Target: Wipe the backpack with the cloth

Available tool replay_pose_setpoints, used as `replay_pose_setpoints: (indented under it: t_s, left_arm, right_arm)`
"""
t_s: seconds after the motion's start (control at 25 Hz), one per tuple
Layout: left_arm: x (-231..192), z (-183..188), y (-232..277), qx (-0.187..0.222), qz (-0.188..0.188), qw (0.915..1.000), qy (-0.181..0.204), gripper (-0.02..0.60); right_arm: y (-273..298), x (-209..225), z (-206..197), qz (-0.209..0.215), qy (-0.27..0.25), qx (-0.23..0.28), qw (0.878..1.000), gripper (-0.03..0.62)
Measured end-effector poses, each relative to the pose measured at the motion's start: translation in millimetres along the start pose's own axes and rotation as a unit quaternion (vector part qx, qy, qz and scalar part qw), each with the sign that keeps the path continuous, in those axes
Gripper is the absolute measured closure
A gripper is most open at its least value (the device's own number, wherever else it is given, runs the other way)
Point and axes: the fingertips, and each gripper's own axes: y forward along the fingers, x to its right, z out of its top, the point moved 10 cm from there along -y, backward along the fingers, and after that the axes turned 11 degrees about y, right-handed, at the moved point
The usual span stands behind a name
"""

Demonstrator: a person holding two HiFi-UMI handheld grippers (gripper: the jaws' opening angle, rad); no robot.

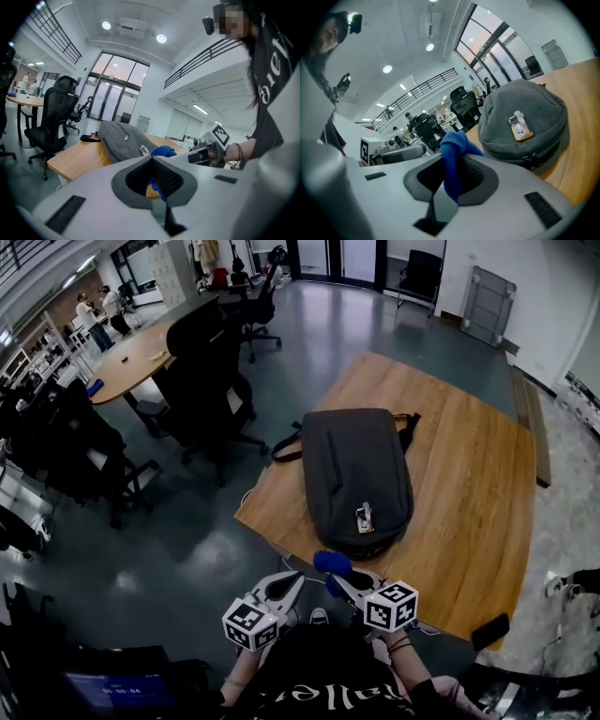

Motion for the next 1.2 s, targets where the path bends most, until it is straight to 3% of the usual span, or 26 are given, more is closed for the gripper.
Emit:
replay_pose_setpoints:
  t_s: [0.24, 0.64, 1.2]
  left_arm:
    - [1.8, -6.6, 7.1, -0.007, 0.001, 0.9999, -0.015, 0.583]
    - [5.3, 7.9, 34.5, 0.000, 0.036, 0.9990, -0.026, 0.583]
    - [39.0, 26.2, 118.2, -0.009, -0.005, 0.9997, -0.020, 0.583]
  right_arm:
    - [35.6, 17.0, 8.4, -0.014, -0.043, -0.049, 0.998, 0.540]
    - [-14.2, 68.5, 30.7, -0.053, -0.031, -0.053, 0.997, 0.539]
    - [-99.3, 129.1, 57.0, -0.088, -0.005, -0.015, 0.996, 0.540]
